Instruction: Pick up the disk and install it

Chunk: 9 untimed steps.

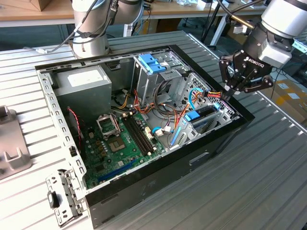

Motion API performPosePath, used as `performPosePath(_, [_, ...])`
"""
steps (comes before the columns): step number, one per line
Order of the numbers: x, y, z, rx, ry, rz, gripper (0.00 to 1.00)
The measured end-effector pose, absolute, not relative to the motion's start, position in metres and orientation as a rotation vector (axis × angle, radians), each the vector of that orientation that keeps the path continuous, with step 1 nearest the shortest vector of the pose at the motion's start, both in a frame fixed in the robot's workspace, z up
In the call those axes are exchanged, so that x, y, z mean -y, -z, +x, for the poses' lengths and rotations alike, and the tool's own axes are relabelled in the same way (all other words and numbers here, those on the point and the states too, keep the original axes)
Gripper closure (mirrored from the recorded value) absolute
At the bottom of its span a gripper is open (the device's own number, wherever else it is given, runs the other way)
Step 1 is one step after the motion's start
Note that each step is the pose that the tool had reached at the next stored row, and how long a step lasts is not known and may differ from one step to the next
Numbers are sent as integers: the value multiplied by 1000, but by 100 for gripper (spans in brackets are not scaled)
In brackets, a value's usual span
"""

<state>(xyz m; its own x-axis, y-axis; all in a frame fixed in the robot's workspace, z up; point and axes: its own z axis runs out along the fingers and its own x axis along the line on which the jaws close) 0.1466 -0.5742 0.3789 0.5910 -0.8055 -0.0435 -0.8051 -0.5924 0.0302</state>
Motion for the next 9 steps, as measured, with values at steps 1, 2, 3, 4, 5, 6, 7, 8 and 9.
performPosePath(1, [574,-379,147,1399,82,2803,89])
performPosePath(2, [574,-379,147,1386,82,2810,89])
performPosePath(3, [574,-379,147,1374,82,2815,89])
performPosePath(4, [574,-379,147,1352,82,2825,89])
performPosePath(5, [574,-379,147,1332,82,2834,89])
performPosePath(6, [574,-379,147,1315,82,2842,89])
performPosePath(7, [574,-379,147,1289,82,2853,89])
performPosePath(8, [574,-379,147,1267,81,2863,89])
performPosePath(9, [574,-379,147,1231,81,2878,89])
